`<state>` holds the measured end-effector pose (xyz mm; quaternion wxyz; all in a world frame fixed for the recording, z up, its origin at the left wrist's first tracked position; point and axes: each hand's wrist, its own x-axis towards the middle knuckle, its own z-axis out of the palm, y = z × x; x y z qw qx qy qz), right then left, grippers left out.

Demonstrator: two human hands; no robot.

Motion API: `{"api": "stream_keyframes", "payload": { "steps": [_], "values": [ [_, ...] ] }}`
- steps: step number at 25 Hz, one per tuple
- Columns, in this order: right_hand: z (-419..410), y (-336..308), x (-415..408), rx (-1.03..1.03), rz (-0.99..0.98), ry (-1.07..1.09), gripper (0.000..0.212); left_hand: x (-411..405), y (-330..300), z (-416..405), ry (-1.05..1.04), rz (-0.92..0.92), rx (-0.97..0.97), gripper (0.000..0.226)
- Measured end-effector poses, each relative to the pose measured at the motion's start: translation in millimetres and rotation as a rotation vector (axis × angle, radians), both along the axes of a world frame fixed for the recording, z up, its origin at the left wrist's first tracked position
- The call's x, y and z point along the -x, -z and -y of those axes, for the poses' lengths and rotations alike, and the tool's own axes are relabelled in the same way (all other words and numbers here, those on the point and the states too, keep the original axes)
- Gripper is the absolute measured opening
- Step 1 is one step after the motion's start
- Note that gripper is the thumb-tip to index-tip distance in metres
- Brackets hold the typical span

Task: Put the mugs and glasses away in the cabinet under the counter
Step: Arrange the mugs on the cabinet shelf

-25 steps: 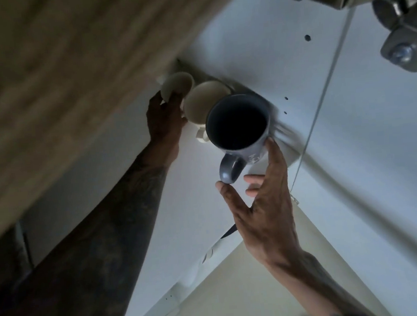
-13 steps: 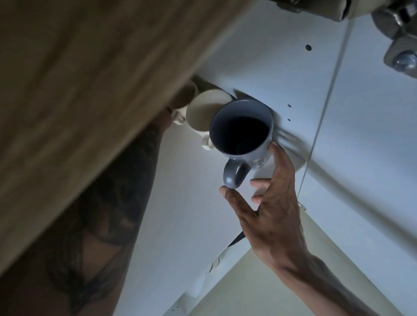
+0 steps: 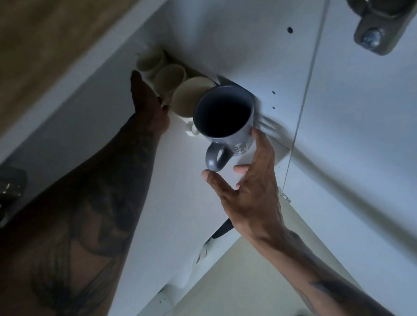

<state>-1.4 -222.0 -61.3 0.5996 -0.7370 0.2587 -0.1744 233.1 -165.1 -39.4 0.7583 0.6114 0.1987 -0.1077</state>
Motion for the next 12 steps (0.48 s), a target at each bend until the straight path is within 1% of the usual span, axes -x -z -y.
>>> {"api": "stream_keyframes", "payload": {
  "steps": [1,3,5,7,10,12],
  "values": [
    [2,-1,1,0.015,-0.006,-0.011,0.099,7,0,-3,-0.022,0.004,-0.031,0.064],
    [7,0,6,0.017,-0.045,-0.082,0.102,31,0,-19,-0.022,0.002,-0.159,0.061],
    [11,-6,14,0.04,-0.126,-0.147,0.102,63,2,-39,0.027,0.024,-0.267,0.057],
    [13,-13,24,0.072,-0.235,-0.195,0.097,94,5,-59,0.031,0.01,-0.383,0.055],
    [9,-33,47,0.248,-0.359,-0.335,0.084,156,-1,-90,-0.03,-0.049,-0.538,0.051],
    [2,-46,58,0.382,-0.379,-0.47,0.077,200,-5,-111,0.024,-0.021,-0.681,0.045]
  ]
}}
